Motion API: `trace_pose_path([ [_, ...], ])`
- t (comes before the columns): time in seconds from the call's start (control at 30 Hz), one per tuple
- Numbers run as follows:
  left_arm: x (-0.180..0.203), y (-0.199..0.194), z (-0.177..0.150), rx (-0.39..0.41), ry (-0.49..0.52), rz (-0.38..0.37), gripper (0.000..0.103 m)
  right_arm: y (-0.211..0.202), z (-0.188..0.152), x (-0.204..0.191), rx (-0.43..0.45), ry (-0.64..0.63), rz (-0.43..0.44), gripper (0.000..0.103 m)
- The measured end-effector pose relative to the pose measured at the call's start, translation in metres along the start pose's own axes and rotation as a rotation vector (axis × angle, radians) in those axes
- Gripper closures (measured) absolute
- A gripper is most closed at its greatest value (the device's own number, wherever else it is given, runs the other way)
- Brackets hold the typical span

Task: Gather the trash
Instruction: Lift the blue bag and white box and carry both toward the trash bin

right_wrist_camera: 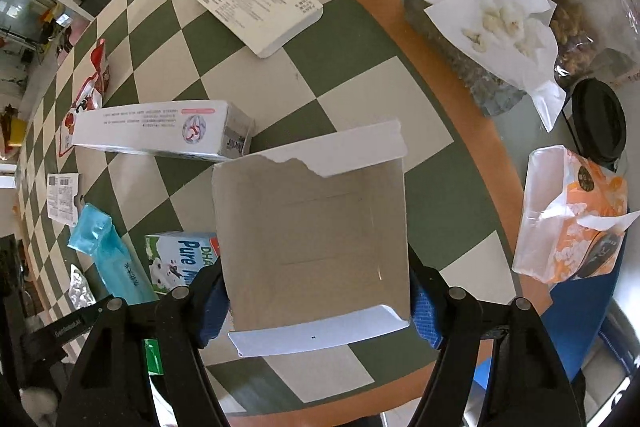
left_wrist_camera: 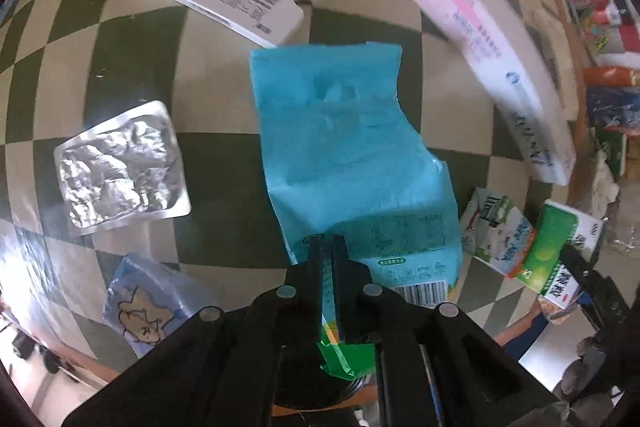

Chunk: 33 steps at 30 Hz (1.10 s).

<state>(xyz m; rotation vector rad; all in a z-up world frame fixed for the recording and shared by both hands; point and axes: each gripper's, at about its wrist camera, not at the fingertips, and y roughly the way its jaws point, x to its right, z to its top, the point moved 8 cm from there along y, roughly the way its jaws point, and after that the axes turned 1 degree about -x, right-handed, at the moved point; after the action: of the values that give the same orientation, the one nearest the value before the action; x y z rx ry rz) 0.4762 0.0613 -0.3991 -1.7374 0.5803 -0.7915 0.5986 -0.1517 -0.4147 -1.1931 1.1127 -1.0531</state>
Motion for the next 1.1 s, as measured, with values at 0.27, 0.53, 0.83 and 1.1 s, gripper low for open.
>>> trace_pose_path([
  [0.27, 0.012, -0.009, -0.02, -0.002, -0.059, -0.095, 0.085, 0.0, 0.0, 0.005, -0.02, -0.01, -0.002, 0.023],
  [0.53, 0.002, -0.058, -0.039, 0.09, -0.122, -0.109, 0.072, 0.003, 0.001, -0.002, -0.024, -0.013, 0.012, 0.022],
  [0.83, -0.004, 0.018, -0.072, -0.034, -0.279, -0.197, 0.068, 0.001, 0.0, 0.002, -0.019, 0.001, 0.016, 0.022],
  [1.1, 0.052, -0.011, -0.051, 0.146, -0.048, -0.03, 0.099, 0.003, -0.003, 0.0, -0.002, -0.003, 0.005, 0.025],
])
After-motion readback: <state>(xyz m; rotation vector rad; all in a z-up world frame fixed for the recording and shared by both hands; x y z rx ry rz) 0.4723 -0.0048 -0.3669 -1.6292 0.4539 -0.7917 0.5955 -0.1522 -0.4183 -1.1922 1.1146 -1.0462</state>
